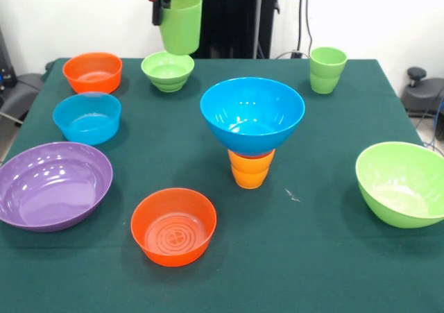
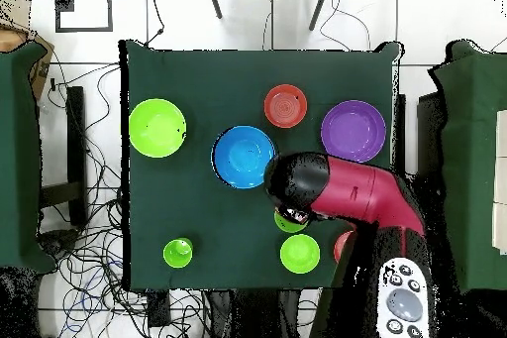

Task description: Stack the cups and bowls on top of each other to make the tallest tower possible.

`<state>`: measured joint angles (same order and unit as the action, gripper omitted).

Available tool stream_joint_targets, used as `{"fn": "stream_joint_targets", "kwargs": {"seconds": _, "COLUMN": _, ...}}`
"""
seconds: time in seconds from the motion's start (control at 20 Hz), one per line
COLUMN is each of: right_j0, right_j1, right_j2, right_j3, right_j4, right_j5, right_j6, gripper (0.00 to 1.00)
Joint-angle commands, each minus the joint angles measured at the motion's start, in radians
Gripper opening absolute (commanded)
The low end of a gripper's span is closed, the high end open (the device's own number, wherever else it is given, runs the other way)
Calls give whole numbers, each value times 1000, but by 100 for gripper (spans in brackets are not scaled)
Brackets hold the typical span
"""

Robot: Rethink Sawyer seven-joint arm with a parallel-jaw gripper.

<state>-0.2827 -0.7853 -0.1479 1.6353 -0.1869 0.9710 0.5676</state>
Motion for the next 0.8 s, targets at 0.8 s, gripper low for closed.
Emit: {"fn": "stream_joint_targets", "kwargs": {"seconds": 0.8, "right_j0": 44, "right_j1": 110, "right_j2": 49, "right_j3": -209, "right_j4": 124, "right_j5": 212, "right_j6": 364, "gripper": 0}}
